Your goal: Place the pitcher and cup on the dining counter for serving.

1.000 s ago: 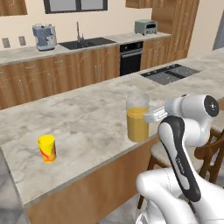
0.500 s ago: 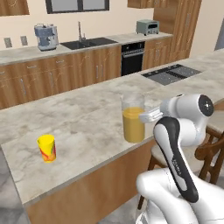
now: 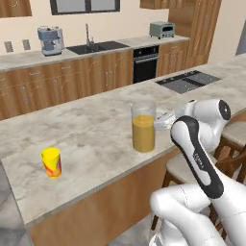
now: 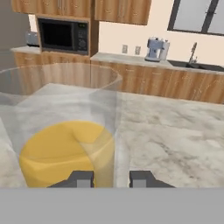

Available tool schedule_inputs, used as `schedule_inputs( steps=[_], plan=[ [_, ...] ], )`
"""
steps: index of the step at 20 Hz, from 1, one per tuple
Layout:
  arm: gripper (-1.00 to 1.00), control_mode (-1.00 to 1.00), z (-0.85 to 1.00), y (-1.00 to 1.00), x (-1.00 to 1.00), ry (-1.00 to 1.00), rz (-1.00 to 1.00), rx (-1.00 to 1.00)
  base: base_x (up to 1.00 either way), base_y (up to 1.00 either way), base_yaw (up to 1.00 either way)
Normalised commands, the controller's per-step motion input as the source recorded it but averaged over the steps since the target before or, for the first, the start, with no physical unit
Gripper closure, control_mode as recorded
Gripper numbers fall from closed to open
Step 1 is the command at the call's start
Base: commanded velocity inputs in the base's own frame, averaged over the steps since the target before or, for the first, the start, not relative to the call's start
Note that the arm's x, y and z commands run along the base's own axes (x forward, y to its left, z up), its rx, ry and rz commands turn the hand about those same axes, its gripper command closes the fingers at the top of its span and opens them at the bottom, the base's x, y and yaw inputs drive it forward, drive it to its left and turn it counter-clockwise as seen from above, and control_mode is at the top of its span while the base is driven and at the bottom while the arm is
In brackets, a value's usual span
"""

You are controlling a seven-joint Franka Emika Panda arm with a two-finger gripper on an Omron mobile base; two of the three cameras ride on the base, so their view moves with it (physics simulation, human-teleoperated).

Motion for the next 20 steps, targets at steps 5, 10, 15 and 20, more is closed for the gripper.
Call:
schedule_inputs(
  steps=[5,10,15,20],
  plan=[
    [1.0,-1.0,0.0,-0.22,0.89,0.17,0.42,0.07,0.0,0.0,0.0],
    [1.0,-1.0,0.0,0.01,0.59,0.12,0.36,0.05,0.0,0.0,0.0],
    [1.0,-1.0,-0.2,0.28,0.48,-0.05,0.0,-0.02,0.0,0.0,0.0],
    [1.0,-1.0,-0.33,0.4,0.81,0.0,-0.03,0.0,0.0,0.0,0.0]
  ],
)
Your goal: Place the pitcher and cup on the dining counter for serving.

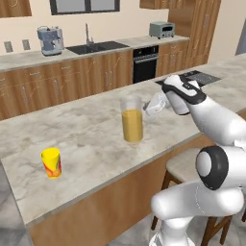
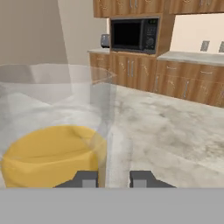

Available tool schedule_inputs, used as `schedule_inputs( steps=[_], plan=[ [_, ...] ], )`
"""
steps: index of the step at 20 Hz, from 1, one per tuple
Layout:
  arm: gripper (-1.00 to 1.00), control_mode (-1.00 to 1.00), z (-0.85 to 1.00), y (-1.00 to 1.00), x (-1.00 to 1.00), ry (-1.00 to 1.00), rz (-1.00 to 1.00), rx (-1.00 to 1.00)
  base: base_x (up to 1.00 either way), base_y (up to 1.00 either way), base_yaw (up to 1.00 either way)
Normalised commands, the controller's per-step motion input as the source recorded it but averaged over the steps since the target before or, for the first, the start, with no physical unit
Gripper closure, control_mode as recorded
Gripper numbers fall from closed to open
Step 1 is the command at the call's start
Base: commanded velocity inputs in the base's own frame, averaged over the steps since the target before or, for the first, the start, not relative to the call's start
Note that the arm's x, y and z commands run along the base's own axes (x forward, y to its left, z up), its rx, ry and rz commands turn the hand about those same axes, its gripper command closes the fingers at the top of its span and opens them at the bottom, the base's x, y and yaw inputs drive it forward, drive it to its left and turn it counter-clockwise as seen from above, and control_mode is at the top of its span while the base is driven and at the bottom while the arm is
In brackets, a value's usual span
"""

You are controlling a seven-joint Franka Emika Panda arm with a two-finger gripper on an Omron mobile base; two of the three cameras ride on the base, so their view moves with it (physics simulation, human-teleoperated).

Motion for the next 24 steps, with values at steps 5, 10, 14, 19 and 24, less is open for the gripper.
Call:
schedule_inputs(
  steps=[5,10,14,19,24],
  plan=[
    [1.0,-1.0,-0.3,0.37,0.54,-0.03,-0.02,0.0,0.0,0.0,0.0],
    [1.0,-1.0,-0.53,0.12,-0.67,-0.25,-0.01,0.0,0.0,0.0,0.0],
    [1.0,-1.0,-0.01,0.0,-0.24,-0.11,0.0,0.04,0.0,0.0,0.0],
    [1.0,-1.0,-0.08,0.0,0.0,-0.02,0.0,0.02,0.0,0.0,0.0],
    [-1.0,-1.0,-0.14,-0.06,-0.1,-0.05,0.0,0.01,0.0,0.0,0.0]
  ],
)
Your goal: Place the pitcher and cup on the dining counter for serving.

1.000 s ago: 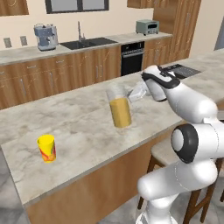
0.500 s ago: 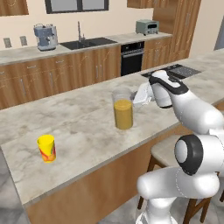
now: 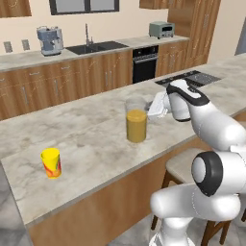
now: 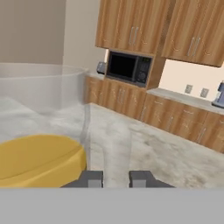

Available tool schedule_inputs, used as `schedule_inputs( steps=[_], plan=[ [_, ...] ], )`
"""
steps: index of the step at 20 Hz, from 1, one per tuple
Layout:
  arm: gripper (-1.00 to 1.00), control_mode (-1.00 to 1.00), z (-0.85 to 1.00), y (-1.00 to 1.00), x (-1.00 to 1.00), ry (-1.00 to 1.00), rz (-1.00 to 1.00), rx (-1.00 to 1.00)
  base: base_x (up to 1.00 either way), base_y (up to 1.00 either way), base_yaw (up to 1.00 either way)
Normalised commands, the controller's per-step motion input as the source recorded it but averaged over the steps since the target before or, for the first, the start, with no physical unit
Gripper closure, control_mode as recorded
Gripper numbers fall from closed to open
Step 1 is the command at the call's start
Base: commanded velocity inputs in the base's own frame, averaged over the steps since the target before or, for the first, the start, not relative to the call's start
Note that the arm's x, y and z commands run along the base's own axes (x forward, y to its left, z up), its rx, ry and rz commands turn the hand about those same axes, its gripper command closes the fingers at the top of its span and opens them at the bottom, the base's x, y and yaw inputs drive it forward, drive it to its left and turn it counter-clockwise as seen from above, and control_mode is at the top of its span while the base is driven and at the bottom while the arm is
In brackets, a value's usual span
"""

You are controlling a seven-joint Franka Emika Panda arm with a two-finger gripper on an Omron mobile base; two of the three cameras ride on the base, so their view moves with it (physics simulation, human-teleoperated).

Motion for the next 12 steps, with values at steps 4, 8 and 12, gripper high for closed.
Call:
schedule_inputs(
  steps=[4,8,12],
  plan=[
    [-1.0,-1.0,0.0,-0.03,0.0,0.0,0.0,0.0,0.0,0.0,0.0],
    [-1.0,-1.0,0.0,-0.23,-0.08,0.0,0.03,0.0,0.0,0.0,0.0],
    [-1.0,-1.0,0.0,-0.34,-0.22,0.0,0.07,0.0,0.0,0.0,0.0]
  ],
)
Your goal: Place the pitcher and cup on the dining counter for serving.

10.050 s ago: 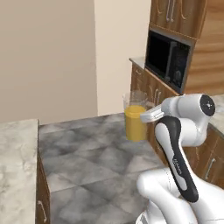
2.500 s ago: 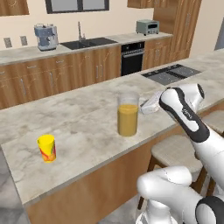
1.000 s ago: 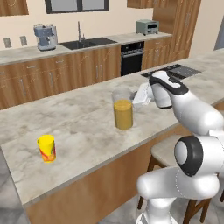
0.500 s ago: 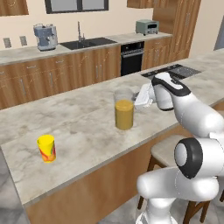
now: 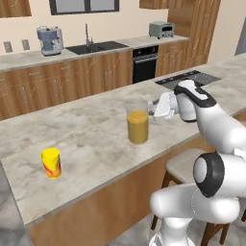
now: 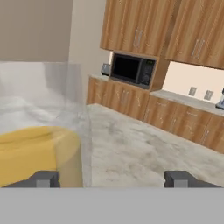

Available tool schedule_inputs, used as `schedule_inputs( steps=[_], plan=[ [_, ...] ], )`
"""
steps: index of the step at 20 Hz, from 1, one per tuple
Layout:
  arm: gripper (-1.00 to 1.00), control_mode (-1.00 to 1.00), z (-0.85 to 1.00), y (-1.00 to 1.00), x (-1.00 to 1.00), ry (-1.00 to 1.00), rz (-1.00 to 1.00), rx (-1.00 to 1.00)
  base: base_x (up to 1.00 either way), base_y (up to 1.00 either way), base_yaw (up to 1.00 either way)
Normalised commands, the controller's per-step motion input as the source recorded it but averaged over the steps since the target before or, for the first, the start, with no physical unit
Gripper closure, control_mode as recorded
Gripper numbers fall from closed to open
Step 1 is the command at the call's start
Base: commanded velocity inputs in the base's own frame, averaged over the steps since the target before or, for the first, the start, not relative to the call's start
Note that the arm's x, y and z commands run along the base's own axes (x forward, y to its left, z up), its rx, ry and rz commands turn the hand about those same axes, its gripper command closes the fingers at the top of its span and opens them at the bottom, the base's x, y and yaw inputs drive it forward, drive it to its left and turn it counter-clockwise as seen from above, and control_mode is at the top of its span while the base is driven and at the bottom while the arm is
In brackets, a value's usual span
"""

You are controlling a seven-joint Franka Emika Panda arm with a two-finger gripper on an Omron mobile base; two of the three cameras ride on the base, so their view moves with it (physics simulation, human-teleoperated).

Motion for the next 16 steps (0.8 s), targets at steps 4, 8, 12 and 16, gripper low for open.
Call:
schedule_inputs(
  steps=[4,8,12,16],
  plan=[
    [-1.0,-1.0,0.0,-0.48,-0.32,0.0,0.09,0.01,0.0,0.0,0.0],
    [-1.0,-1.0,0.0,-0.37,-0.25,0.0,0.08,0.01,0.0,0.0,0.0],
    [-1.0,-1.0,0.0,-0.22,-0.37,0.03,0.1,0.0,0.0,0.0,0.0],
    [-1.0,-1.0,0.05,0.01,-0.97,0.04,0.06,0.0,0.0,0.0,0.0]
  ],
)
